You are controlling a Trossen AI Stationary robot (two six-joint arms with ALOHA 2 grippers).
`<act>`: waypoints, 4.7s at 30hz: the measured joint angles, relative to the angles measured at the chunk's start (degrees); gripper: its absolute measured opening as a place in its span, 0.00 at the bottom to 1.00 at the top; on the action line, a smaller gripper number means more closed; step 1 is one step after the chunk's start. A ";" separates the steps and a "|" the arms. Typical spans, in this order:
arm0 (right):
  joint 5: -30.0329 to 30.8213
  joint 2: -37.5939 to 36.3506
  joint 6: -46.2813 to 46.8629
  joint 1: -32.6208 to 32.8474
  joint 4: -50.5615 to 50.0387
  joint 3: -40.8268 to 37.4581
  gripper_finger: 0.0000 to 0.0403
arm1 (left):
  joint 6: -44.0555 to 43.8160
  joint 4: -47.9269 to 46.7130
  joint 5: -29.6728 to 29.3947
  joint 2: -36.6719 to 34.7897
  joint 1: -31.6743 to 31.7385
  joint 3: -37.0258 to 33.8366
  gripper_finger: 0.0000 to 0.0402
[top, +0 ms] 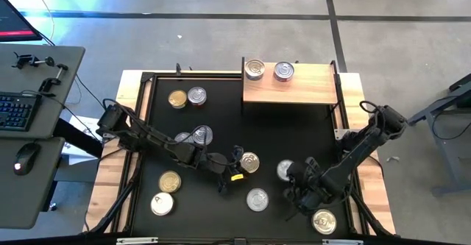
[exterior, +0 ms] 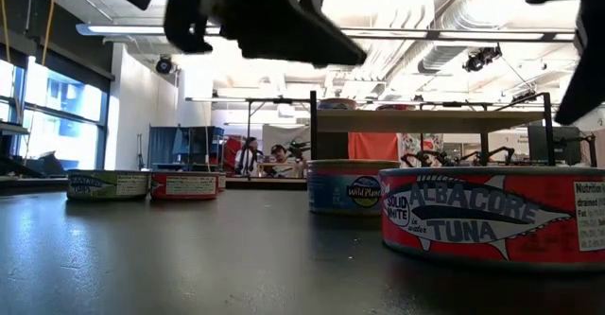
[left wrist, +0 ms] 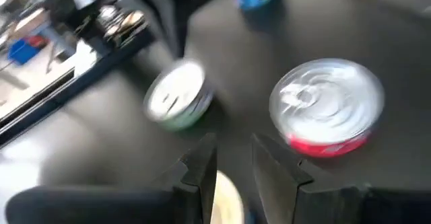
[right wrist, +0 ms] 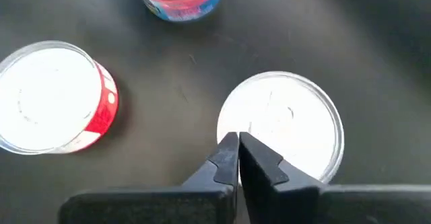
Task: Stack canned seafood by type on shelf
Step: Put the green tuna can on the shelf
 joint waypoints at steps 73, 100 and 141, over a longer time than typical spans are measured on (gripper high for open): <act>11.07 13.77 -31.51 7.51 -1.41 3.39 0.53 | 14.00 -20.19 14.79 30.33 8.72 37.79 0.15; 11.46 13.75 -27.68 8.55 2.01 3.36 0.53 | 13.65 -20.28 -7.51 31.65 8.53 37.78 0.27; 17.70 17.79 -37.51 -1.03 -1.06 2.11 0.49 | -4.59 -22.01 12.72 26.60 10.77 37.68 0.00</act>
